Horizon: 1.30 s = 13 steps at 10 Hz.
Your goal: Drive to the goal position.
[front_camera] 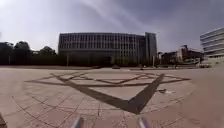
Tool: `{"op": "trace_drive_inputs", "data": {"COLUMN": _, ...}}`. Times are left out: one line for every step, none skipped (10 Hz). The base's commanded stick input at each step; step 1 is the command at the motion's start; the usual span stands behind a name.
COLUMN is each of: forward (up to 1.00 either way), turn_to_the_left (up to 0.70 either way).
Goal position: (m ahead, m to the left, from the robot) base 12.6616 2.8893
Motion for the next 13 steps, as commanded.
{"op": "trace_drive_inputs", "data": {"forward": 0.98, "turn_to_the_left": 0.00}}
{"op": "trace_drive_inputs", "data": {"forward": 0.98, "turn_to_the_left": 0.00}}
{"op": "trace_drive_inputs", "data": {"forward": 0.98, "turn_to_the_left": 0.00}}
{"op": "trace_drive_inputs", "data": {"forward": 0.98, "turn_to_the_left": 0.00}}
{"op": "trace_drive_inputs", "data": {"forward": 0.98, "turn_to_the_left": 0.00}}
{"op": "trace_drive_inputs", "data": {"forward": 0.98, "turn_to_the_left": 0.00}}
{"op": "trace_drive_inputs", "data": {"forward": 0.98, "turn_to_the_left": 0.00}}
{"op": "trace_drive_inputs", "data": {"forward": 0.98, "turn_to_the_left": 0.00}}
{"op": "trace_drive_inputs", "data": {"forward": 0.98, "turn_to_the_left": 0.00}}
{"op": "trace_drive_inputs", "data": {"forward": 0.98, "turn_to_the_left": 0.00}}
{"op": "trace_drive_inputs", "data": {"forward": 0.98, "turn_to_the_left": 0.00}}
{"op": "trace_drive_inputs", "data": {"forward": 0.98, "turn_to_the_left": 0.00}}
{"op": "trace_drive_inputs", "data": {"forward": 0.98, "turn_to_the_left": 0.00}}
